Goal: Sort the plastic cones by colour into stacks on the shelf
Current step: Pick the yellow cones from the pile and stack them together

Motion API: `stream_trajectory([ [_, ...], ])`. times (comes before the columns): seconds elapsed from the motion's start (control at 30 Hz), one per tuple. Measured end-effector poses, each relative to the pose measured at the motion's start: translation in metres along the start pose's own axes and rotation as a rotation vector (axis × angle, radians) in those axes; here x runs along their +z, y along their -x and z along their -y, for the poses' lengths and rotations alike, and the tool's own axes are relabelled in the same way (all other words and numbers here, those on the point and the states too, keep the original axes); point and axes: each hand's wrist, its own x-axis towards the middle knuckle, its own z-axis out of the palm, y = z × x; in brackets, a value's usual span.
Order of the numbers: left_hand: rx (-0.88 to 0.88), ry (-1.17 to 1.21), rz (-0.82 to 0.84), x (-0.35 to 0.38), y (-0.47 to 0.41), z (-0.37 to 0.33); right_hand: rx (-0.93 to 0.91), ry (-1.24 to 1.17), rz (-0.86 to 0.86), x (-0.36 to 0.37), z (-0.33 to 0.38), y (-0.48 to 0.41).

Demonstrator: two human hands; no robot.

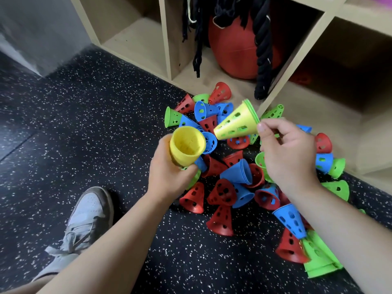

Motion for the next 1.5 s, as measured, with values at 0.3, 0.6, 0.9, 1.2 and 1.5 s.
stream_trajectory([
  [0.3, 0.135, 0.0, 0.101, 0.012, 0.002, -0.016, -0.523, 0.143, 0.181, 0.018, 0.008, -0.007],
  [0.6, 0.101, 0.011, 0.08, 0.008, -0.002, -0.005, -0.452, 0.09, 0.105, 0.021, 0.016, -0.012],
  [0.9, -0.149, 0.078, -0.308, -0.028, -0.021, 0.014, -0.377, 0.264, 0.091, 0.024, -0.02, -0.004],
  [1.2, -0.16, 0.103, -0.347, -0.04, -0.029, 0.02, -0.519, 0.358, 0.274, 0.034, -0.065, 0.035],
  [1.5, -0.148, 0.097, -0.267, -0.032, -0.016, 0.024, -0.472, 0.337, 0.298, 0.081, -0.067, 0.071],
])
